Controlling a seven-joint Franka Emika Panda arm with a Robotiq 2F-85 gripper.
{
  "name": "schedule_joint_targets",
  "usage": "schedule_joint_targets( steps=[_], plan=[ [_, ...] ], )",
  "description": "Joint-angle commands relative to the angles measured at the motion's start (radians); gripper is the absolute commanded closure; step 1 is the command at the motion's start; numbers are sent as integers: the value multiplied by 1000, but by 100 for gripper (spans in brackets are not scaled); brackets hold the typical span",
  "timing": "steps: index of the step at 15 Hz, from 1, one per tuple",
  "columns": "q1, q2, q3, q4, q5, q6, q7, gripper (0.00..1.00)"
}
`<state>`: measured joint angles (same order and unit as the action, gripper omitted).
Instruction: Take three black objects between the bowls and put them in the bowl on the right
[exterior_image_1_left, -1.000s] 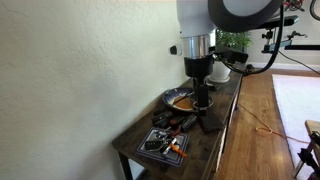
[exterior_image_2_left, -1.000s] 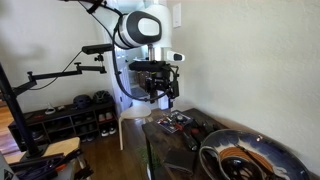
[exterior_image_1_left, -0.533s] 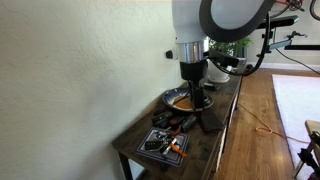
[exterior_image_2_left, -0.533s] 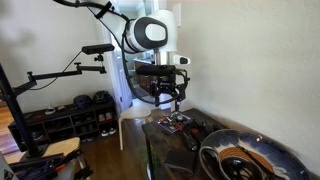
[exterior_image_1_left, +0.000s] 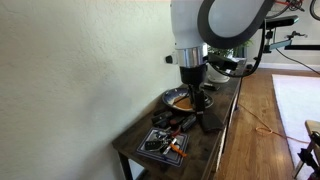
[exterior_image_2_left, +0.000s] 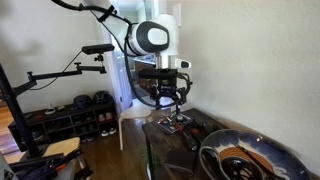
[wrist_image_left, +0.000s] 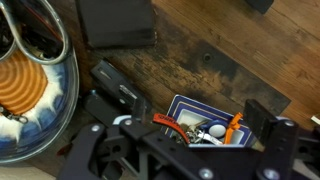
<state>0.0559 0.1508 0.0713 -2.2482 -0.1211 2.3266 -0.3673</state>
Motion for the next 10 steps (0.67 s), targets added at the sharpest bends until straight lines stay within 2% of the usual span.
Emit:
schedule_joint_targets(
  steps=[1, 5, 10],
  plan=[
    [-14, 74, -13, 43, -71, 23, -33, 0],
    [-28, 156, -26, 84, -138, 67, -54, 0],
    [-53, 246, -23, 131, -148, 137, -96, 0]
  ],
)
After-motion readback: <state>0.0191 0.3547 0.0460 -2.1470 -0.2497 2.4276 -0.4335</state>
